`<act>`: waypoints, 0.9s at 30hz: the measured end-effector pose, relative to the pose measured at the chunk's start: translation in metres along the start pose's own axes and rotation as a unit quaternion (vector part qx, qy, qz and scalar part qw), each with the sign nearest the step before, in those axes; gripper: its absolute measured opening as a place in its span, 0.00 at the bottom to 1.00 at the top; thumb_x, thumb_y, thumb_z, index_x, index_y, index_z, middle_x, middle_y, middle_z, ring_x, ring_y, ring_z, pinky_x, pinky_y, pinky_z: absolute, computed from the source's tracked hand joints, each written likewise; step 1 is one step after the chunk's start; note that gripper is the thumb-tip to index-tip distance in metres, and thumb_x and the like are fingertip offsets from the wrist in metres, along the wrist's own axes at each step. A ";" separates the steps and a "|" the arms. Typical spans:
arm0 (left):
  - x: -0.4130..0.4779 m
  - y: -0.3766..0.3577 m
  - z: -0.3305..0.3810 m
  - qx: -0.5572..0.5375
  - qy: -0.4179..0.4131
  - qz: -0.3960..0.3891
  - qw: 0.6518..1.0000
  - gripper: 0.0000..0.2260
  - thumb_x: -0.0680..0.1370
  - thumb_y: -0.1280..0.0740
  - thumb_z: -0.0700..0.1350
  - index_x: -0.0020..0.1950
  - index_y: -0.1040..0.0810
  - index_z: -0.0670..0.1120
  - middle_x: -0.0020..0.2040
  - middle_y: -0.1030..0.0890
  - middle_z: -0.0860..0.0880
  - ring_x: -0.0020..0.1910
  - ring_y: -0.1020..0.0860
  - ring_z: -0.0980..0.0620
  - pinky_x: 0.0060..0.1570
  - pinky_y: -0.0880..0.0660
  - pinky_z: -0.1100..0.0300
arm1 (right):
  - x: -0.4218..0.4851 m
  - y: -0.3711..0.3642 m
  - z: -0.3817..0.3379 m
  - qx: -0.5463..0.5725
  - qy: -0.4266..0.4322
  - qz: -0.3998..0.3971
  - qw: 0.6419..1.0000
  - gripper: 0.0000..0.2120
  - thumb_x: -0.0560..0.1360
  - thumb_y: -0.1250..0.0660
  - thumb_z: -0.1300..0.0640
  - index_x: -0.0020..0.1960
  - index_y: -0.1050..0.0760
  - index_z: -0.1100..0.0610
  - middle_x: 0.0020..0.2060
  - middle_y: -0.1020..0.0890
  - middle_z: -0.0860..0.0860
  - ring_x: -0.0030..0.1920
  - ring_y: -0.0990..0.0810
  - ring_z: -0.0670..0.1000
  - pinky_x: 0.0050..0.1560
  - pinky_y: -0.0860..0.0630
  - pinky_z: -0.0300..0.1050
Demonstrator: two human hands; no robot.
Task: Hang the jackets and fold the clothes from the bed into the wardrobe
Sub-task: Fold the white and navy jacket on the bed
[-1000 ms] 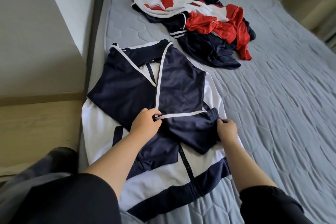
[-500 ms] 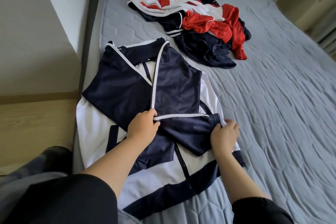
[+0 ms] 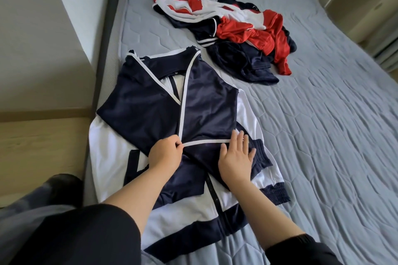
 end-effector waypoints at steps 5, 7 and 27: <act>0.006 0.003 -0.005 -0.005 -0.003 -0.005 1.000 0.06 0.78 0.34 0.46 0.42 0.22 0.46 0.39 0.20 0.50 0.42 0.23 0.46 0.41 0.25 0.54 | -0.005 -0.014 -0.010 -0.091 0.119 -0.030 0.988 0.26 0.81 0.55 0.44 0.78 0.54 0.47 0.78 0.54 0.49 0.77 0.62 0.49 0.74 0.64 0.56; 0.005 0.005 0.002 0.037 -0.055 0.017 0.998 0.04 0.78 0.34 0.46 0.46 0.22 0.47 0.45 0.21 0.51 0.48 0.25 0.48 0.44 0.27 0.55 | 0.004 -0.010 0.024 -0.056 -0.016 -0.037 0.998 0.27 0.81 0.55 0.44 0.78 0.55 0.49 0.78 0.53 0.50 0.77 0.59 0.50 0.73 0.62 0.60; 0.088 0.038 -0.022 0.294 -0.070 -0.013 0.953 0.26 0.82 0.49 0.57 0.78 0.49 0.53 0.79 0.56 0.47 0.76 0.63 0.42 0.72 0.58 0.39 | 0.064 -0.014 -0.092 0.005 0.108 -0.009 0.994 0.28 0.81 0.49 0.46 0.77 0.47 0.55 0.78 0.49 0.52 0.77 0.55 0.51 0.75 0.59 0.54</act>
Point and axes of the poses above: each hand's wrist, its own x-axis towards the middle knuckle, its own y-axis out of the back of the hand, z = x × y, the point moved 8 cm from there along x, towards the middle knuckle
